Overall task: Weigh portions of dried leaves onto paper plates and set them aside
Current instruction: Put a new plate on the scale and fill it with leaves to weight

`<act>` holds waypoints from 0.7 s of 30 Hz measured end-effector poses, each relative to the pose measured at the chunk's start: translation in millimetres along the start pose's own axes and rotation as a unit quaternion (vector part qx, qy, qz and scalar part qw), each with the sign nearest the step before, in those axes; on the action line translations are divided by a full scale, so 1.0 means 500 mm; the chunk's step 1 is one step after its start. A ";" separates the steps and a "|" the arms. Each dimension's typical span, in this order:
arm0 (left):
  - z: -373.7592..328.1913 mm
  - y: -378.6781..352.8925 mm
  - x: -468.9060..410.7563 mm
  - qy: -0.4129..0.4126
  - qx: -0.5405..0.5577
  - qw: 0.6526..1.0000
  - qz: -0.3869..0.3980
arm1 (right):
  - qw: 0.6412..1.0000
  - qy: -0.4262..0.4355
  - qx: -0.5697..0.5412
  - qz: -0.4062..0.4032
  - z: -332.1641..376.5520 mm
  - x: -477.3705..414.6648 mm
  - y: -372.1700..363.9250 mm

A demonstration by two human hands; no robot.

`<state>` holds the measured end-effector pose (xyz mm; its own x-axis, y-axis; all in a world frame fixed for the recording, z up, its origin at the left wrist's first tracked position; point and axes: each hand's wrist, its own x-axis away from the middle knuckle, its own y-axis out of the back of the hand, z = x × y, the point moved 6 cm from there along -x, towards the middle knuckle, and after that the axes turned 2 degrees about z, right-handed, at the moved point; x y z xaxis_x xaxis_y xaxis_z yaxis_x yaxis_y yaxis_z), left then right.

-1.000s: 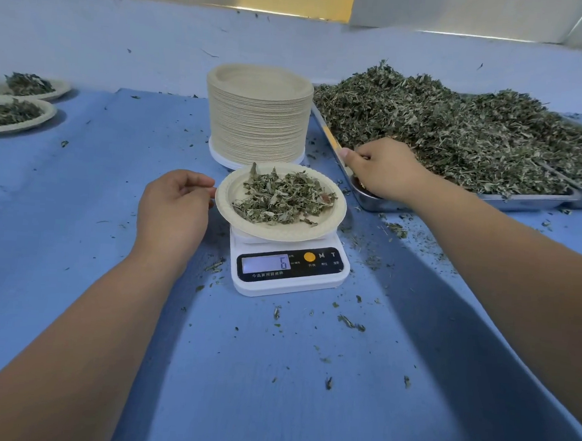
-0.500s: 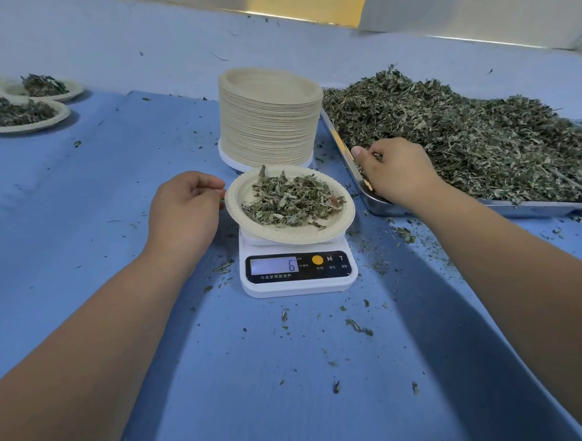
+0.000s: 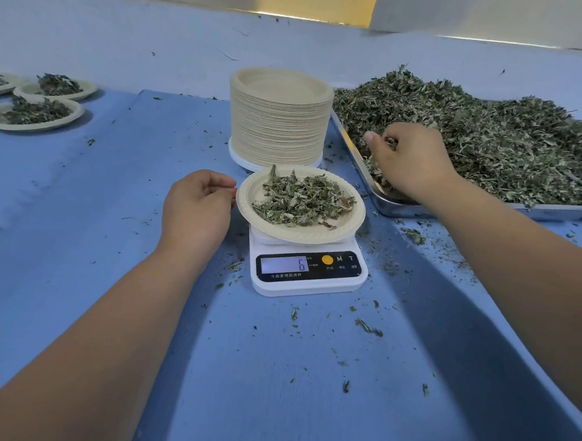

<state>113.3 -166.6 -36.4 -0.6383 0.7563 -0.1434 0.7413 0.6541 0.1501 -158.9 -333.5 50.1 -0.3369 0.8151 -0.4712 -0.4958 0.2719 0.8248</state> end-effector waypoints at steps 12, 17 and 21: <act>-0.007 0.000 0.006 0.000 0.000 1.000 -0.006 | 0.973 0.144 -0.120 0.133 0.266 0.028 -0.019; -0.007 -0.002 0.006 0.005 0.001 1.000 -0.001 | 0.960 0.120 -0.129 0.215 0.274 0.021 -0.042; -0.008 -0.002 0.008 0.008 0.005 1.000 0.003 | 0.945 0.101 -0.166 0.262 0.265 0.025 -0.049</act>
<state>109.1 -164.2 -33.1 -0.6371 0.7603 -0.1262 0.7471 0.6495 0.1413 -45.3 -262.1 65.3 -0.7347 0.6705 -0.1030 -0.4319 -0.3452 0.8332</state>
